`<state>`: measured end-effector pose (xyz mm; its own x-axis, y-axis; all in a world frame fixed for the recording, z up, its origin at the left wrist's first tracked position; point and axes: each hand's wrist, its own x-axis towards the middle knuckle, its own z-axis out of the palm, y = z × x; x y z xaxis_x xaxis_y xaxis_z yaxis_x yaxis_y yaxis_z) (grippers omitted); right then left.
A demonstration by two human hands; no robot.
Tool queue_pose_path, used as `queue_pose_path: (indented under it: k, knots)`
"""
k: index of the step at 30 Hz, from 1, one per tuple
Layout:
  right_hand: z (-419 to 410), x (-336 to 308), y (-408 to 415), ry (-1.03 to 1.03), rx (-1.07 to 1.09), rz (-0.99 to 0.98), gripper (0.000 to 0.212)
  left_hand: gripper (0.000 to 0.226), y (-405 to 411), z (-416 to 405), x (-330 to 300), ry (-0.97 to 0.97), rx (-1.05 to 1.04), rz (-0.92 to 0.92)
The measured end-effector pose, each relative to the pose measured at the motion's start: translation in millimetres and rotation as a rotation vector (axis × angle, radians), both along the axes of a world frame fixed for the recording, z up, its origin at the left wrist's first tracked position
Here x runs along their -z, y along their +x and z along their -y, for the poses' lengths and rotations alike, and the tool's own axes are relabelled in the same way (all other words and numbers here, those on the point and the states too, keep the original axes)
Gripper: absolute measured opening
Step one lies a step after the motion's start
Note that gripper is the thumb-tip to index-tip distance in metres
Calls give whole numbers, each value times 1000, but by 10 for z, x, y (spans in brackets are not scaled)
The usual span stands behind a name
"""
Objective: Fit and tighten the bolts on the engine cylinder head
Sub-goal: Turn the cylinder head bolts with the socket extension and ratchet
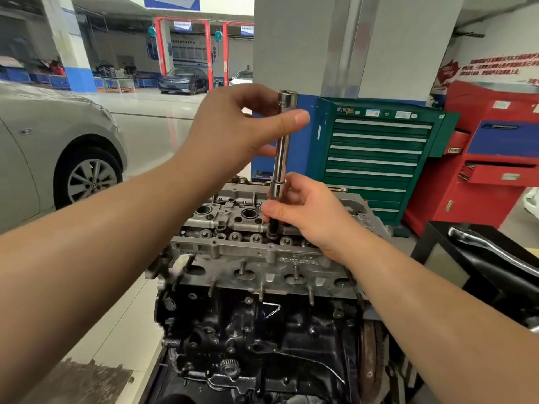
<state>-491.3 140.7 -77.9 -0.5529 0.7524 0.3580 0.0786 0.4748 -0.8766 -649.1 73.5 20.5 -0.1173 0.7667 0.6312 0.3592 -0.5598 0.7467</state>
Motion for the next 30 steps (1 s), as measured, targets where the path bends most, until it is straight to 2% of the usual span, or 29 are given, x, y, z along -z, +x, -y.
queue_pose_path:
  k: [4, 5, 7, 9, 11, 15, 17, 19, 22, 24, 27, 28, 30]
  knots:
    - [-7, -19, 3, -82, -13, -9, 67, 22, 32, -18, -15, 14, 12, 26]
    - [-4, -31, 24, -113, -51, -36, 65, 21, 20, -21, -20, 1, 42, 37]
    - [-11, -32, 75, -125, -93, -68, 38, 28, -7, -22, -28, -42, 117, 97]
    - [-13, -24, 100, -107, -96, -67, 29, 29, -16, -11, -33, -72, 167, 157]
    - [-14, -12, 81, -110, -71, -61, 31, 24, 6, 1, -38, -63, 159, 152]
    - [-21, -11, 14, -47, 21, -15, 57, 24, 78, -2, -69, -6, 63, 130]
    - [-32, -15, 38, -95, -37, -52, 55, 21, 109, -4, -99, -13, 75, 131]
    - [-33, -18, 78, -143, -107, -99, 41, 21, 126, -10, -124, -59, 148, 197]
    - [-28, -1, 94, -82, -90, -84, 30, 23, 136, -15, -130, -123, 211, 309]
    - [-17, 5, 52, -43, -21, -43, 41, 27, 168, -18, -108, -107, 183, 281]
    - [-14, -2, -6, -12, 70, 20, 71, 26, 199, -37, -71, -32, 89, 188]
    - [-19, -1, -9, 0, 82, 41, 71, 26, 199, -50, -66, -23, 65, 177]
    - [-17, -4, 8, -3, 62, 53, 59, 34, 176, -68, -64, -14, 46, 187]
